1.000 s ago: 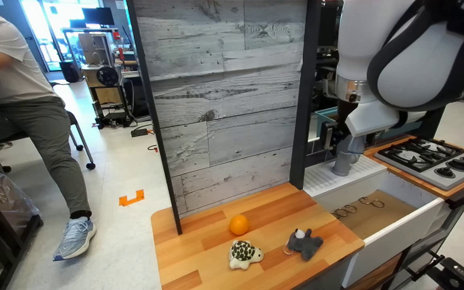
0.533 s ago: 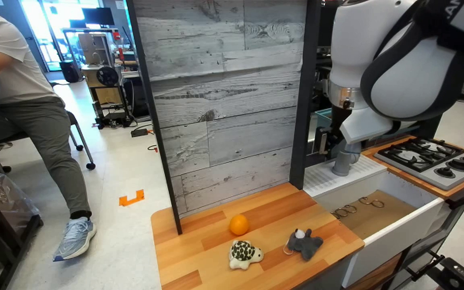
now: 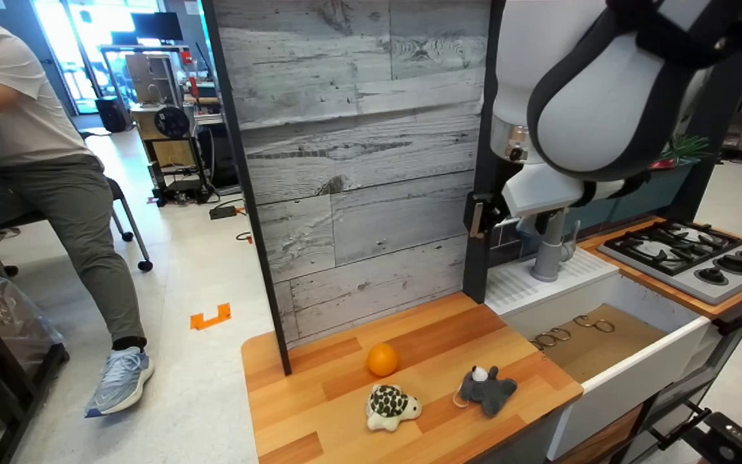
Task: Push the nozzle to the left
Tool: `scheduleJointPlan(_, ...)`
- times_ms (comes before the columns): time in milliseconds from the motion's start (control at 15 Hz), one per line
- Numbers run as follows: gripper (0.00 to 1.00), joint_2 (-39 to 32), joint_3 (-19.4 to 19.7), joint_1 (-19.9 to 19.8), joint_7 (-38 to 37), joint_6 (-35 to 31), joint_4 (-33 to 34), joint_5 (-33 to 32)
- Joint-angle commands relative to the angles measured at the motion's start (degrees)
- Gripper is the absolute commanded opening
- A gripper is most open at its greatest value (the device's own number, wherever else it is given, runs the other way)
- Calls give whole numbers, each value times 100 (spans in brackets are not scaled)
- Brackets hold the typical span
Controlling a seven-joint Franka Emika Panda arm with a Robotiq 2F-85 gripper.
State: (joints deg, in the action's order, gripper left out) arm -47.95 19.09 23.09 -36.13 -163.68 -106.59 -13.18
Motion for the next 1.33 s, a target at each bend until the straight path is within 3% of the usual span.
scheduleJointPlan(0,100,-180,-195,-113,211,12,525,330)
scheduleJointPlan(200,100,-107,-296,-194,342,153,596,487)
scheduleJointPlan(333,100,77,-566,-386,622,400,425,603)
scheduleJointPlan(467,100,332,-1026,-706,1150,988,266,772)
scheduleJointPlan(667,100,637,-1399,-958,1657,1915,104,879)
scheduleJointPlan(933,100,1105,-1603,-1144,1976,2756,-213,811)
scheduleJointPlan(1267,100,1774,-1673,-1317,2214,2985,-947,763)
